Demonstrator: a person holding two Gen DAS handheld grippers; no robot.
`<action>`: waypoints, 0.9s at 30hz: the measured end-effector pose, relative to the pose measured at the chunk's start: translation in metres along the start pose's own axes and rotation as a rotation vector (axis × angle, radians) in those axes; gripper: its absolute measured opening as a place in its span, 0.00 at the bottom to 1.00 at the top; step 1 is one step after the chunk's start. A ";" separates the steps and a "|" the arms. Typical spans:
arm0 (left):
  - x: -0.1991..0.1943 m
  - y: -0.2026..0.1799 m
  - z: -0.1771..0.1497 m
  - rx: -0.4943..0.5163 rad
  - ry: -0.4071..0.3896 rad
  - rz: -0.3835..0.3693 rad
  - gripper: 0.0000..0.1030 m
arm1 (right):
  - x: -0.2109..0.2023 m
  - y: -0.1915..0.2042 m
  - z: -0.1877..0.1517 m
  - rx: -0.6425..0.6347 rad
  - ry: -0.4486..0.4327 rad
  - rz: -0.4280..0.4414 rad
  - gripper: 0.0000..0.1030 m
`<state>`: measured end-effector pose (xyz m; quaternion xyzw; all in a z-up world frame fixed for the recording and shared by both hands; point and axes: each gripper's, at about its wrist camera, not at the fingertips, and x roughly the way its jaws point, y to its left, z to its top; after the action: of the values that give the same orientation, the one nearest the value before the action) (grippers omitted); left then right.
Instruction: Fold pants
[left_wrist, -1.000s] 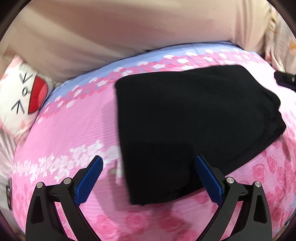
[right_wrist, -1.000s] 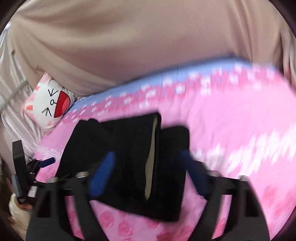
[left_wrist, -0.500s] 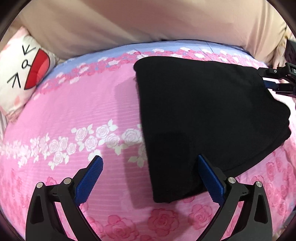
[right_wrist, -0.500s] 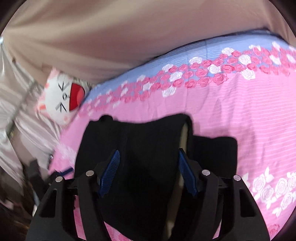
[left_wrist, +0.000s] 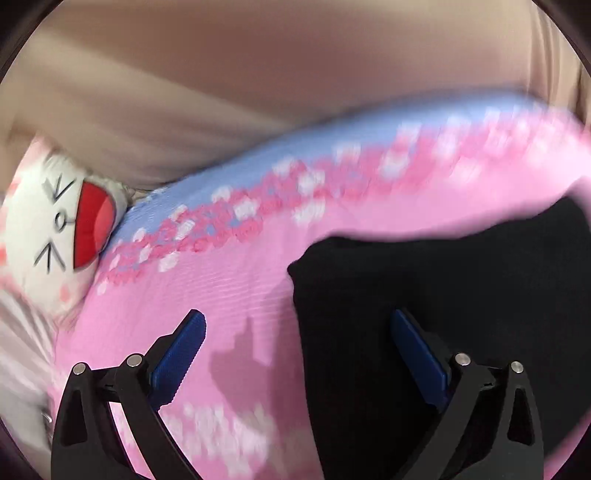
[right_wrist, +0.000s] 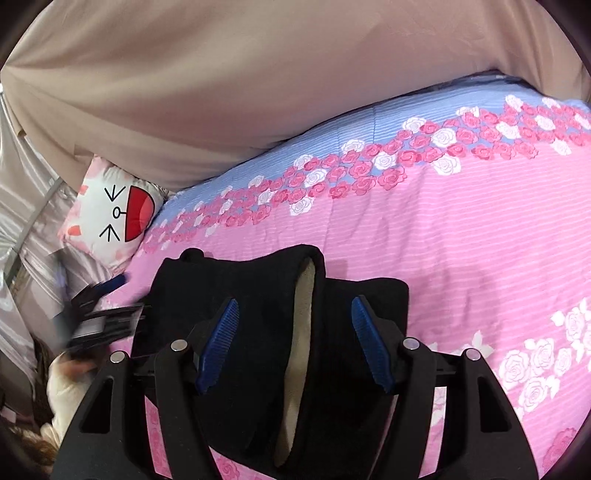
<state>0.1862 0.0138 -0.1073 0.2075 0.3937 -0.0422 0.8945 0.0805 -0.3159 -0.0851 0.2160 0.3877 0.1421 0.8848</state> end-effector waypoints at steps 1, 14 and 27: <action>0.005 0.010 0.002 -0.046 -0.015 -0.017 0.95 | -0.002 -0.003 -0.002 -0.007 0.003 -0.025 0.61; -0.055 0.036 -0.009 -0.170 -0.041 -0.018 0.94 | 0.029 0.032 -0.017 -0.487 0.046 -0.163 0.55; -0.069 -0.062 -0.010 0.074 -0.059 -0.005 0.95 | 0.024 0.006 0.003 -0.492 0.027 -0.174 0.55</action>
<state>0.1174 -0.0446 -0.0842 0.2384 0.3656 -0.0650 0.8974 0.0981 -0.3013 -0.0954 -0.0420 0.3703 0.1585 0.9143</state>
